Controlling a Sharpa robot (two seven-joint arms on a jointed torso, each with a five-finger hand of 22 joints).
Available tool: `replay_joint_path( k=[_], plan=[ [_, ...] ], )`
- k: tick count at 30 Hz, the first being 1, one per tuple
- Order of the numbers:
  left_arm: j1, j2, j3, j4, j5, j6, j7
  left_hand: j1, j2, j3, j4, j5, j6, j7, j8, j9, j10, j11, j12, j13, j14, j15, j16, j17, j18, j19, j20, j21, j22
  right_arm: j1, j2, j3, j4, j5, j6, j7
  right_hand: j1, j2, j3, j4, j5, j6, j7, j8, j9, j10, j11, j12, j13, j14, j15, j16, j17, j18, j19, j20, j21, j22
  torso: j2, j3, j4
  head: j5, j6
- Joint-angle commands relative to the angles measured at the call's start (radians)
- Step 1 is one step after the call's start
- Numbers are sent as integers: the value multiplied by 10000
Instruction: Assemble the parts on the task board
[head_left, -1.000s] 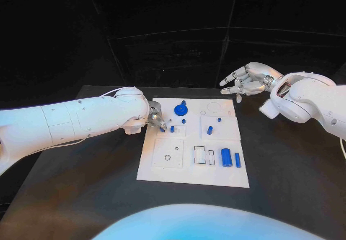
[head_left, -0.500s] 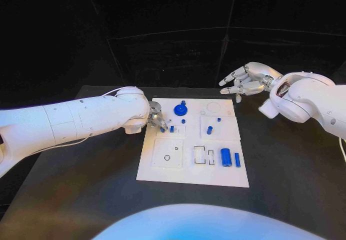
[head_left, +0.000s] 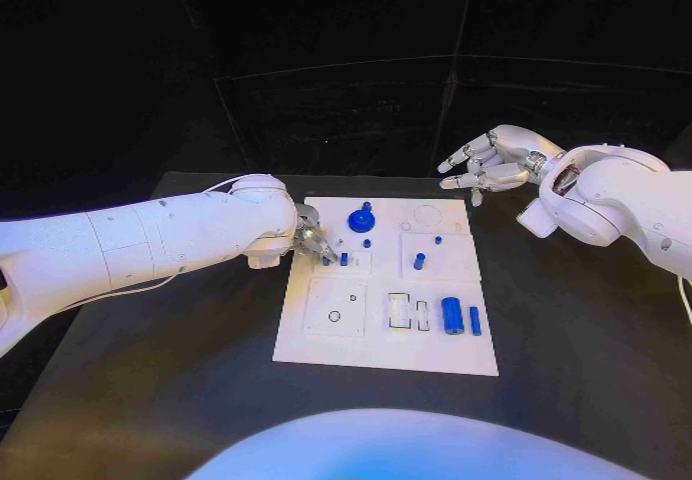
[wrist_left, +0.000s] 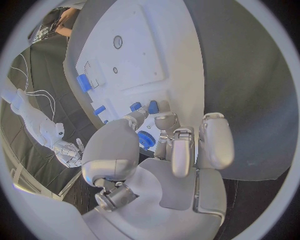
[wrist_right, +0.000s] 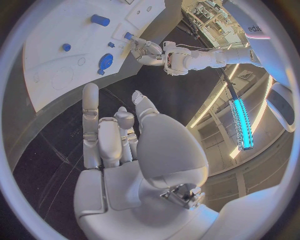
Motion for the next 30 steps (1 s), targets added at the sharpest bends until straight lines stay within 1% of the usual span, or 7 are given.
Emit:
replay_joint_path(
  k=[1, 10, 16, 22, 25, 28, 30],
  plan=[
    [-4, -19, -11, -14, -8, 5, -41, -140, -20, -424, 121, 9, 66, -5, 65, -13, -65, 15, 63, -5, 1057, -34, 31, 2634, 104, 115, -66, -2, 8, 22, -2, 6, 0, -2, 39, 56, 20, 67, 29, 49, 58, -72, -18, 39, -7, -56, 0, -62, -14, 26, -36, -74, -15, 134, 56, -19, -53, -18, 0, 0, 5, 0, 1],
    [-5, -190, 8, 90, 386, -987, 689, -311, -29, -1873, 782, -7, 26, -78, 139, -44, -139, -48, 1, -104, 1057, -103, 31, 2634, 130, 87, -139, -128, -95, 22, -2, 6, -32, 1, 36, 72, -49, 54, -8, 96, 43, -91, -12, 36, -10, -54, 10, -56, -13, 27, -29, -75, 0, 132, 55, -15, -69, -27, 1, -3, -2, -29, 30],
    [13, -421, 82, 336, 1440, -1980, 1629, 224, 156, -2611, 1051, -2, -637, 170, -52, -162, -1507, 178, -1602, -2041, 882, 67, -370, 2082, 399, -423, -34, -1463, -1455, 21, 0, 6, -48, 1, 33, 78, -49, 54, -8, 96, 43, -91, -12, 36, -10, -54, 10, -56, -13, 27, -29, -75, 0, 132, 55, -15, -69, -27, -3, -12, 12, -68, 47],
    [82, -622, 228, 501, 2085, -2848, 2417, 792, 411, -3138, 1265, 21, -1044, 380, -59, -274, -1934, 345, -1752, -2293, 698, 233, -768, 1566, 545, -726, 142, -2288, -2233, 20, -1, 5, -64, 1, 26, 73, -70, 54, -19, 113, 40, -97, -11, 37, -11, -52, 11, -53, -14, 27, -27, -79, 0, 131, 55, -14, -75, -31, -4, 14, 0, -60, 80],
    [116, -615, 255, 471, 2374, -3220, 3103, 1519, 654, -3114, 1044, 81, -1482, 552, -218, -442, -2355, 521, -1900, -2419, 378, 371, -1388, 785, 756, -1171, 244, -3384, -3307, 20, -1, 5, -65, 1, 18, 70, -70, 54, -19, 113, 40, -97, -11, 37, -11, -52, 11, -53, -14, 27, -27, -79, 0, 131, 55, -14, -75, -31, 2, 17, -1, -98, 105],
    [132, -462, 257, 363, 2469, -3296, 3778, 2620, 1087, -2786, 589, 70, -1913, 852, -402, -711, -3010, 750, -2272, -2726, 256, 572, -1592, 525, 734, -1126, 398, -3370, -3250, 20, -2, 5, -65, 1, 5, 68, -70, 54, -19, 113, 40, -98, -11, 37, -11, -52, 11, -52, -13, 27, -27, -79, -1, 131, 55, -14, -75, -31, 8, 11, -9, -115, 134],
    [136, -284, 244, 273, 2275, -3307, 4195, 3095, 1161, -2585, 345, 82, -2005, 887, -474, -854, -3246, 809, -2506, -2934, 139, 620, -1791, 273, 767, -1191, 466, -3556, -3424, 20, 0, 5, -67, 1, -7, 70, -73, 57, -20, 117, 42, -98, -11, 37, -11, -48, 11, -46, -8, 26, -27, -81, -2, 131, 56, -13, -77, -32, 7, 6, -6, -130, 143]
  ],
)
